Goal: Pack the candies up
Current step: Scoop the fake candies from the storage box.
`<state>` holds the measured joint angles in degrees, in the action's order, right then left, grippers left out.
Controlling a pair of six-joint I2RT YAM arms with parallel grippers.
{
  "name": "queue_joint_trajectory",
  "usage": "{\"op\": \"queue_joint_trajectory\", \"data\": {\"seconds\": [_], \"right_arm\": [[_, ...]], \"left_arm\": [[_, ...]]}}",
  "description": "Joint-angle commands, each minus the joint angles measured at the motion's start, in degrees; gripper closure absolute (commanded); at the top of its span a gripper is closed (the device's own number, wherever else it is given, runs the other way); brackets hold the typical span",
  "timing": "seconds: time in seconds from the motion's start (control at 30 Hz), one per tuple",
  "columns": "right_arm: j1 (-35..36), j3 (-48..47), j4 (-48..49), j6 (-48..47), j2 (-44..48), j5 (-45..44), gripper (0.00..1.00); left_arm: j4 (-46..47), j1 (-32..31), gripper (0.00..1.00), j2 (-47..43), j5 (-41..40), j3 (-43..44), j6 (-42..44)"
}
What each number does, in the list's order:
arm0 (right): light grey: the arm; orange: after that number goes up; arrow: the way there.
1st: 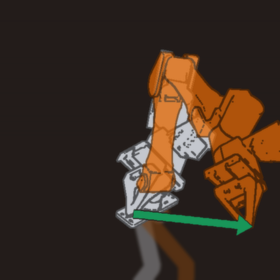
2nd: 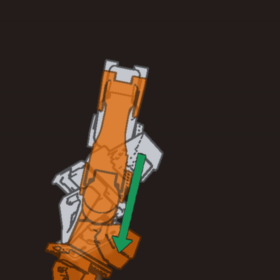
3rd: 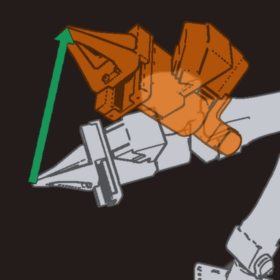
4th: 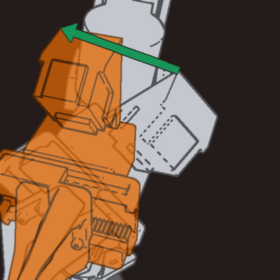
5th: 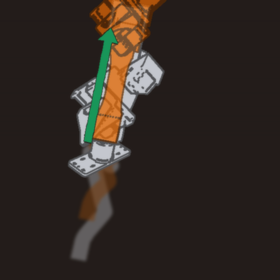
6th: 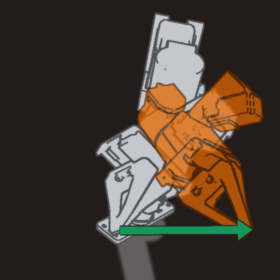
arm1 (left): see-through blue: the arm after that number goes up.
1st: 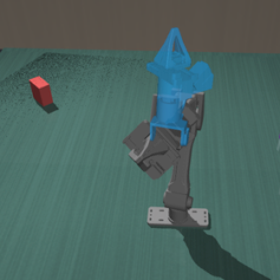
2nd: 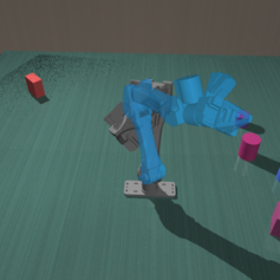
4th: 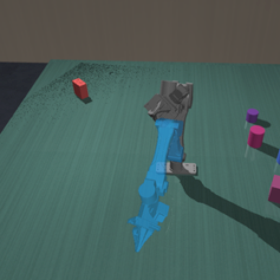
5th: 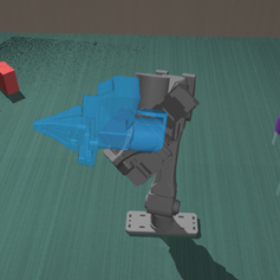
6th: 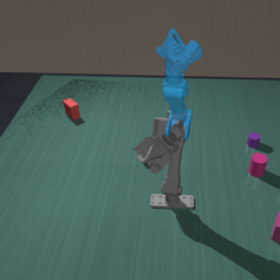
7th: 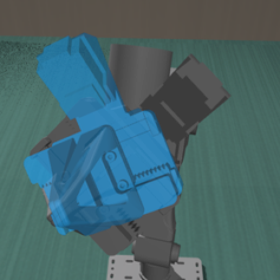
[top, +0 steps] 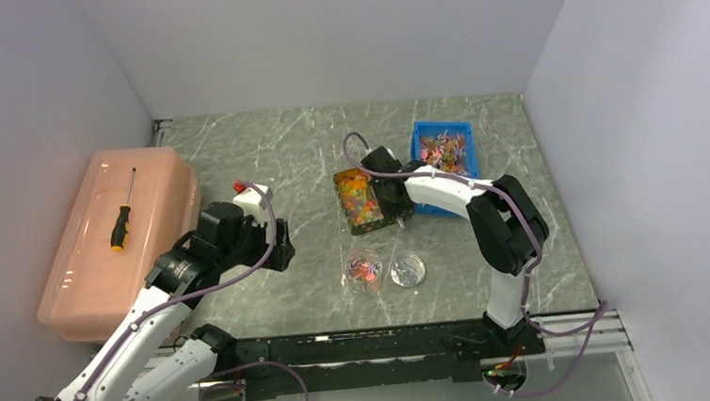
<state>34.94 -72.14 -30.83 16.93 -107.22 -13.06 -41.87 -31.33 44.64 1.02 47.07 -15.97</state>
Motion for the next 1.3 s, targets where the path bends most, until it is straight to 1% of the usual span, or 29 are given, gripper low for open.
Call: {"op": "queue_joint_trajectory", "data": {"seconds": [0.0,0.47,0.7,0.83,1.03,1.27], "right_arm": [[1.3,5.0,7.7,1.0,-3.3,-1.4,1.0],[4.2,10.2,9.8,1.6,1.1,-2.8,1.0],[5.3,10.4,9.1,1.7,2.3,-2.6,1.0],[5.4,8.8,7.3,0.8,2.0,-1.3,1.0],[5.6,3.3,2.4,-0.8,1.3,2.0,1.0],[6.0,-1.8,-2.8,-1.8,1.2,2.3,1.0]], "left_arm": [[0.3,-0.2,0.01,0.2,-0.8,0.6,-0.6],[0.3,-0.2,0.01,0.5,-0.9,0.6,-0.7],[0.3,-0.2,0.01,1.0,-0.8,0.6,-0.8],[0.2,-0.2,0.01,1.2,-2.4,0.7,-0.8],[0.1,-0.2,0.01,1.2,-2.7,0.7,-0.9],[0.0,-0.2,0.01,0.9,-2.9,0.7,-0.8]]}}
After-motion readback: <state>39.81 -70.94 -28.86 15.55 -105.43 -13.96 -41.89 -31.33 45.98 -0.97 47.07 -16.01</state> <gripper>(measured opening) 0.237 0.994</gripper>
